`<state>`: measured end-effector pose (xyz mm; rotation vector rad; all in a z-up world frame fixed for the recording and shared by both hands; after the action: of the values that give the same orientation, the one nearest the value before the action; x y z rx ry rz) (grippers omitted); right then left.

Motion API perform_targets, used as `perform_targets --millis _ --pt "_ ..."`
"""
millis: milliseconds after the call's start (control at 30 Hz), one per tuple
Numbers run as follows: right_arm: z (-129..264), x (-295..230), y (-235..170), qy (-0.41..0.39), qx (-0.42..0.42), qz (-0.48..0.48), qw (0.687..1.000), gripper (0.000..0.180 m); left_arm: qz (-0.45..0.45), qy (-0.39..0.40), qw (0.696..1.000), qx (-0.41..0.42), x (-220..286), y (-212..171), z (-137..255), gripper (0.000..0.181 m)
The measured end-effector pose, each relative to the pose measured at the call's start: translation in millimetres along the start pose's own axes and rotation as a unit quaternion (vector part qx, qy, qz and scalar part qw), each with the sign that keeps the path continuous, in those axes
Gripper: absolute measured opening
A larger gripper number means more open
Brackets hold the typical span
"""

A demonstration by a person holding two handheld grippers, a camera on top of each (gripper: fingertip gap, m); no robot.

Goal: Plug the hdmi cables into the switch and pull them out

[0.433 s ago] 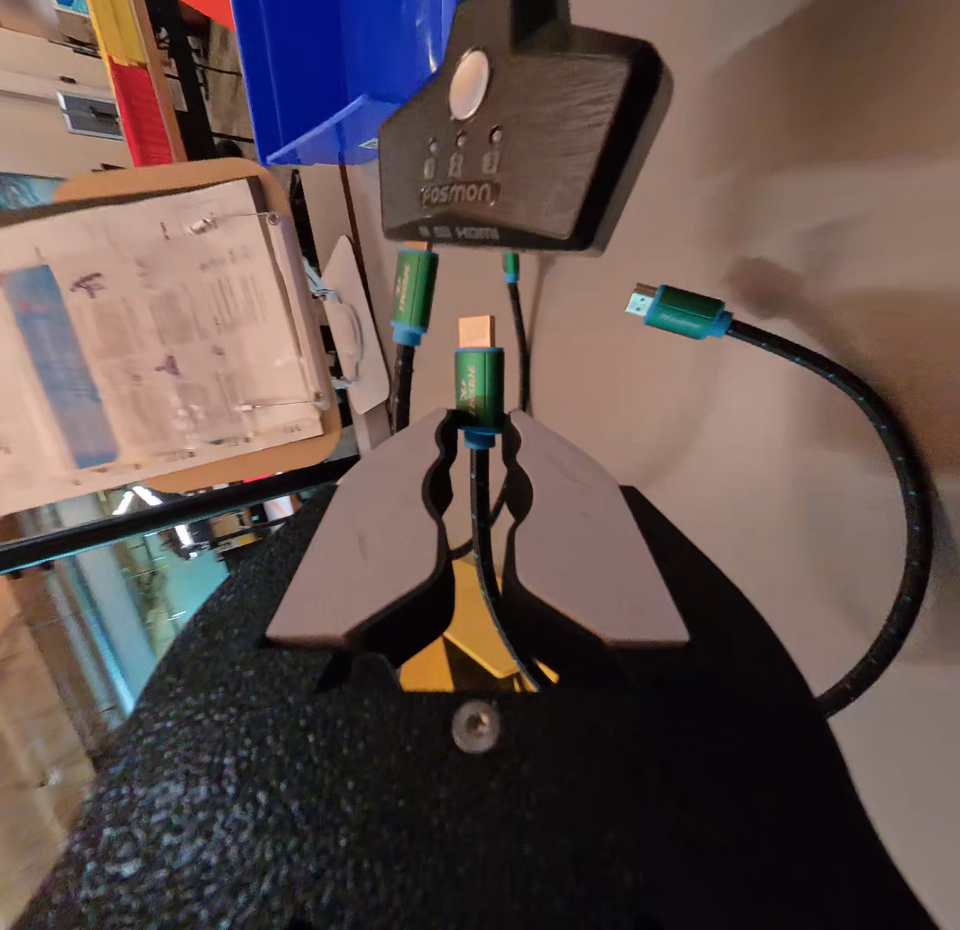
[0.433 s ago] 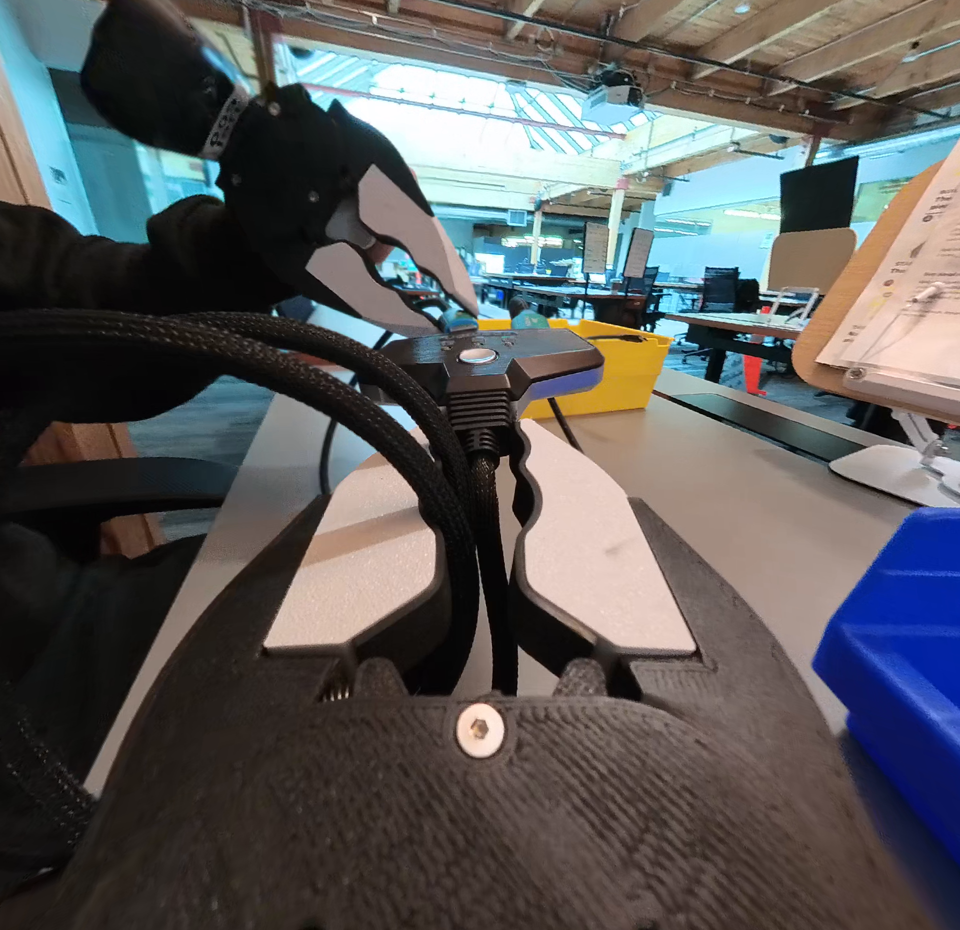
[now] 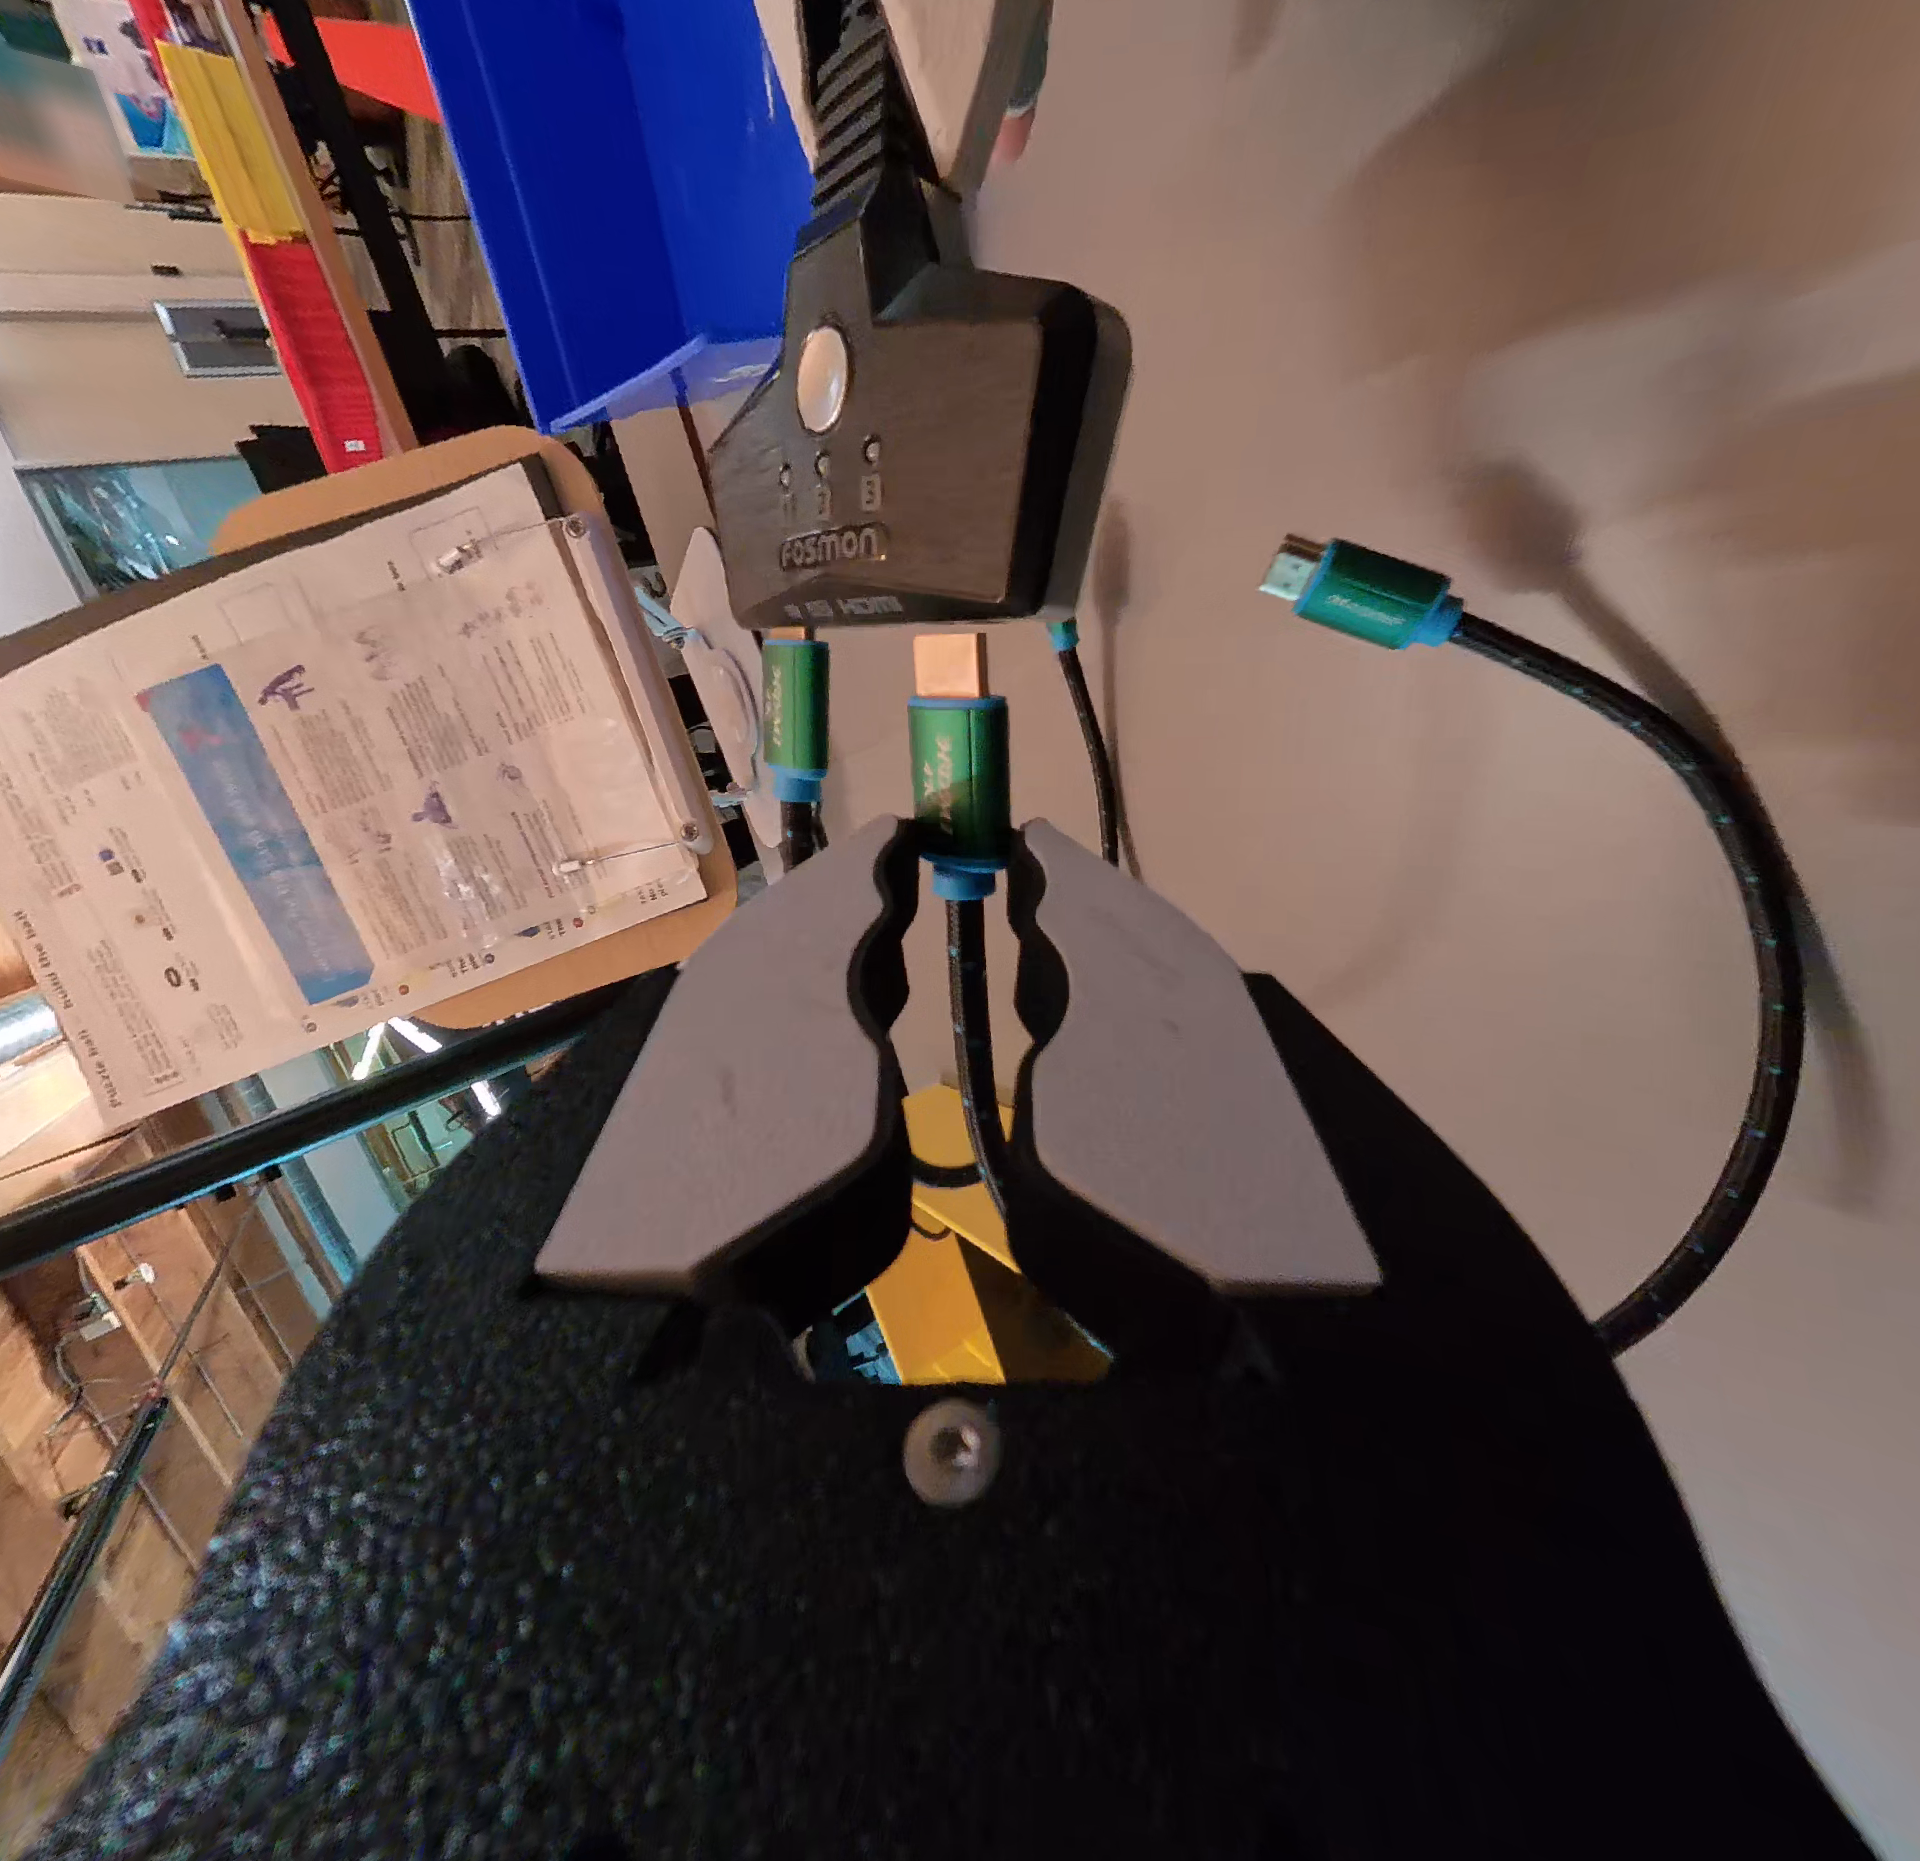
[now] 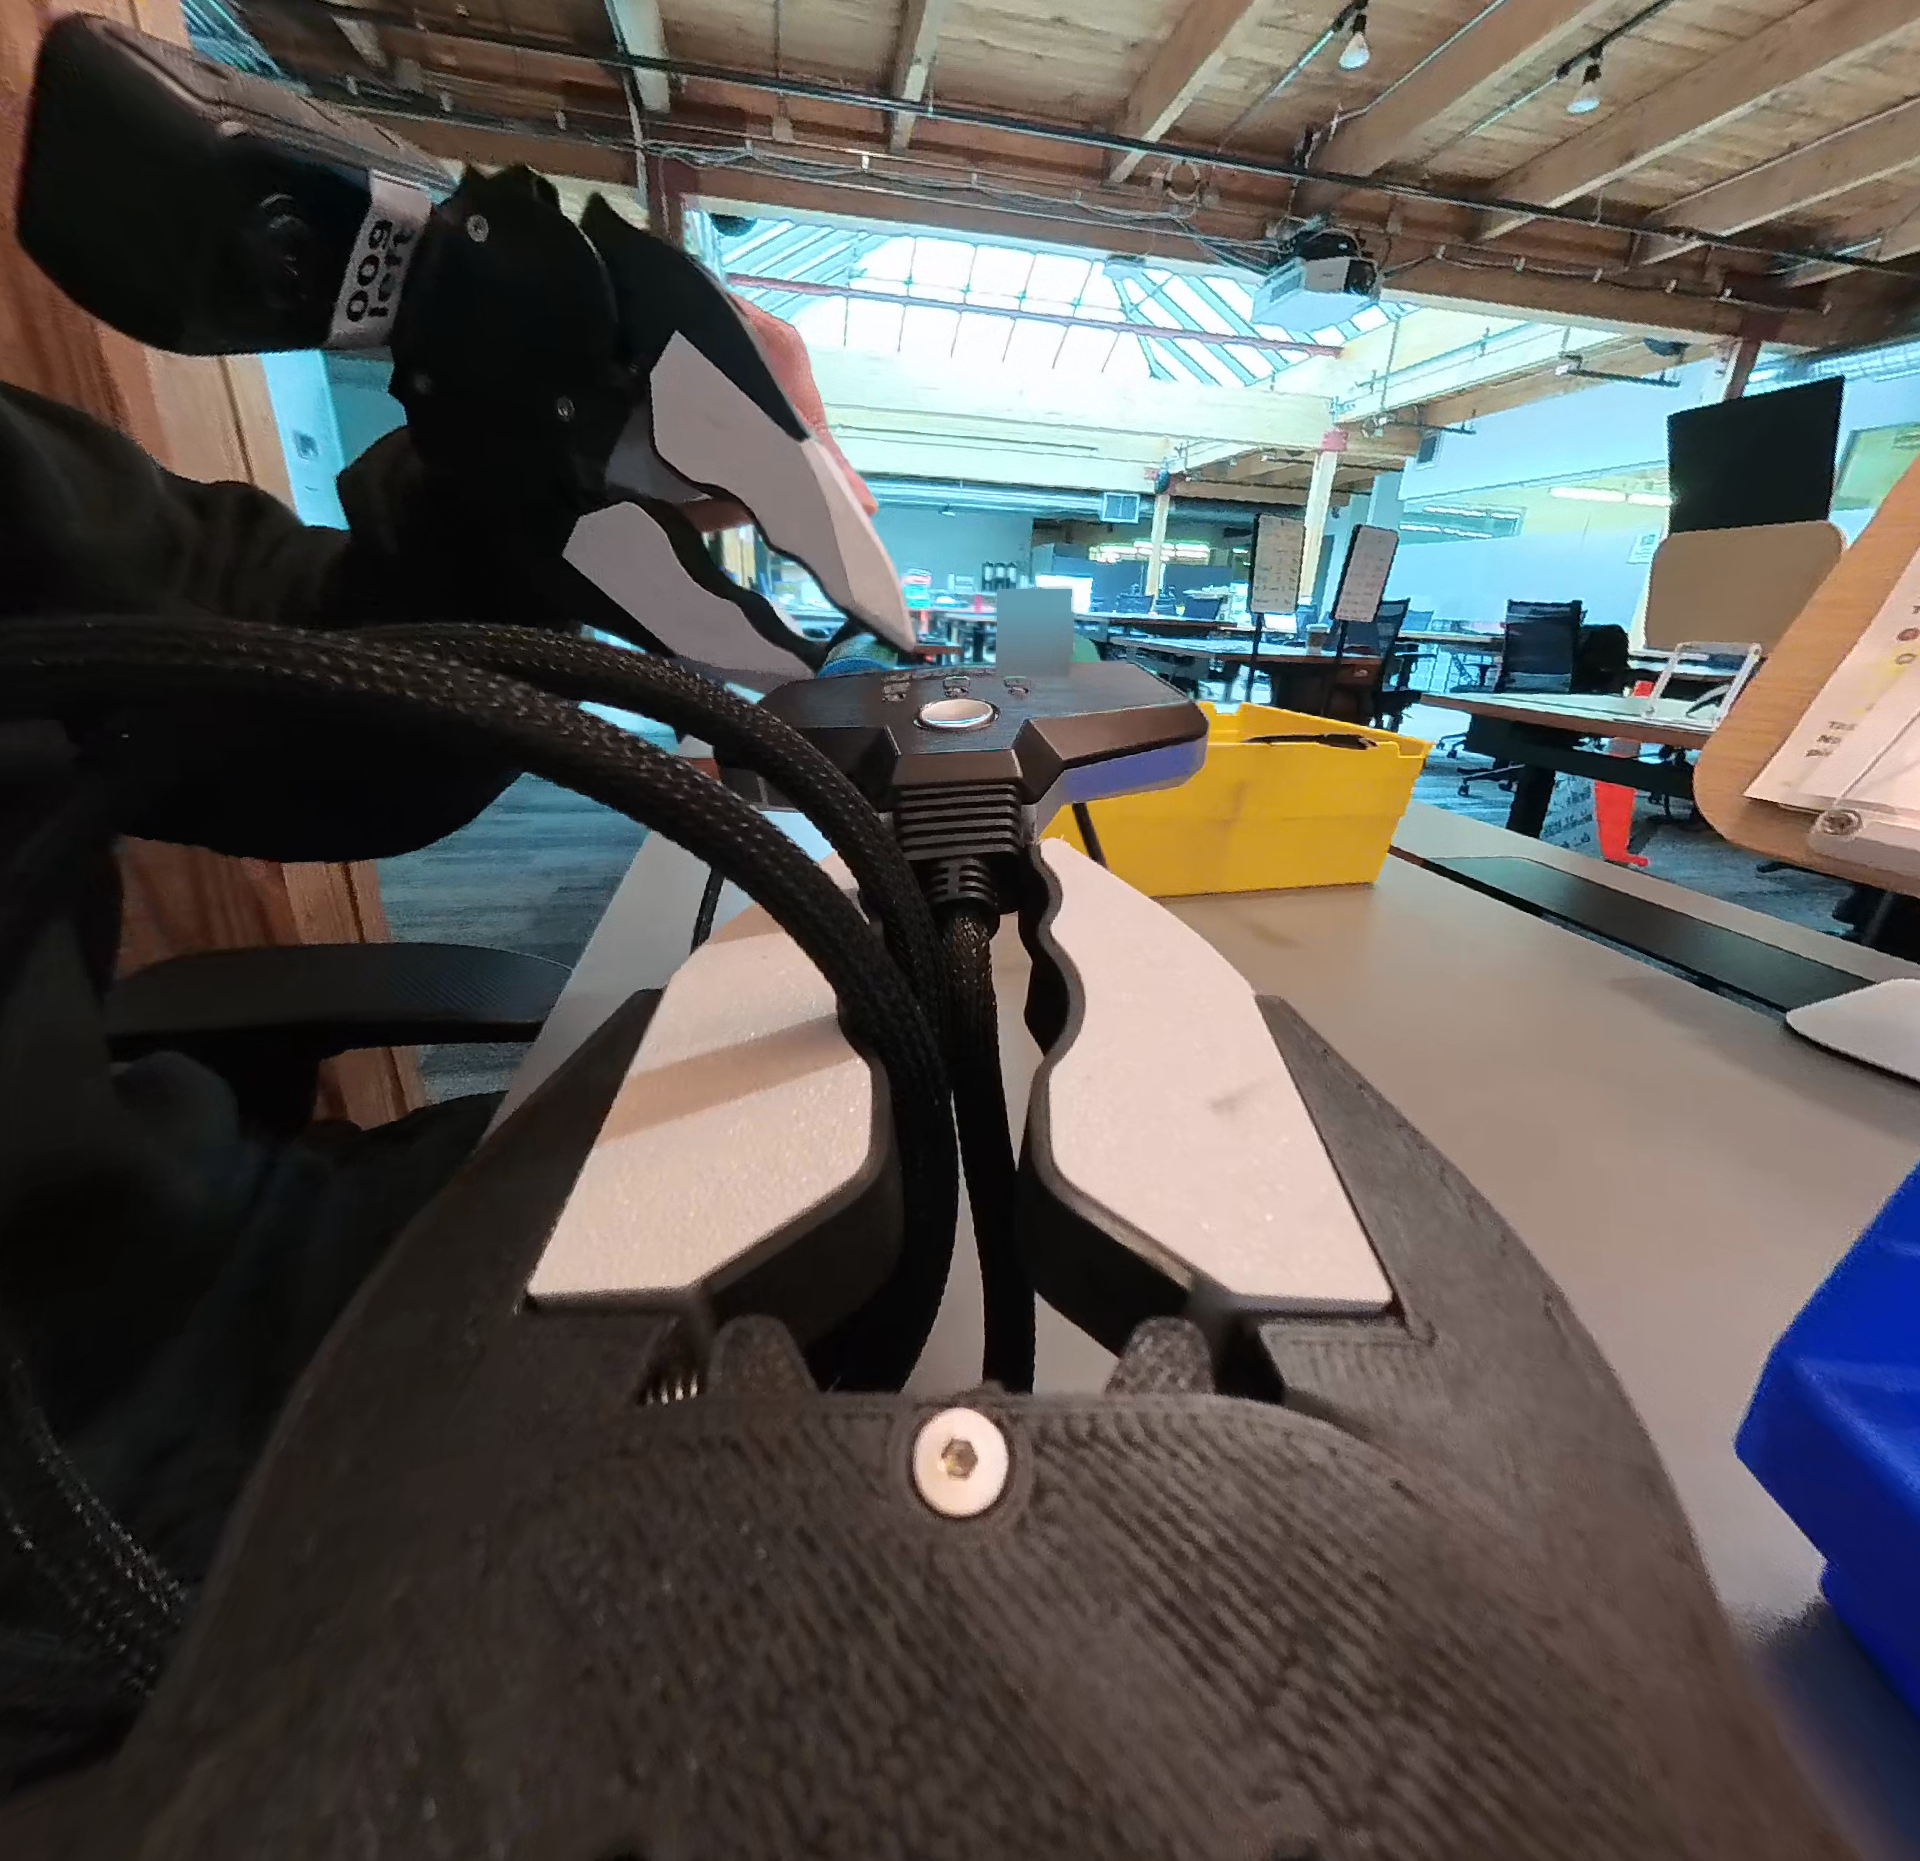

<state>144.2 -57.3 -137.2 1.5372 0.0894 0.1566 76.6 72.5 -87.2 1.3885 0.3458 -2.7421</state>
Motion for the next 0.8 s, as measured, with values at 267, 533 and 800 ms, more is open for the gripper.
perform_targets --millis 267,533,800 --pt "1.1 -6.7 4.0 0.023 0.016 0.020 0.999 0.022 -0.024 -0.015 1.000 -0.010 5.4 4.5 10.6 0.016" --pt "1.1 -10.6 6.2 0.032 0.024 0.036 0.999 0.022 -0.038 -0.004 0.999 -0.033 7.1 7.0 16.4 0.016" --pt "-3.6 -9.7 2.4 0.006 -0.003 0.055 0.998 0.022 -0.053 0.016 0.991 -0.122 12.8 6.0 9.8 0.015"
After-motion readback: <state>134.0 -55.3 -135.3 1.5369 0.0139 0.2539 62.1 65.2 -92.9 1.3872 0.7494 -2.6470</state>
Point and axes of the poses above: each gripper's, where its closed fingertips meet, z back along the fingers, y out of its top, x = y × z across the jaws, the point moved 4 cm from there along z, back along the fingers, and after that the axes turned 15 degrees about -x, right-handed, at the moved point
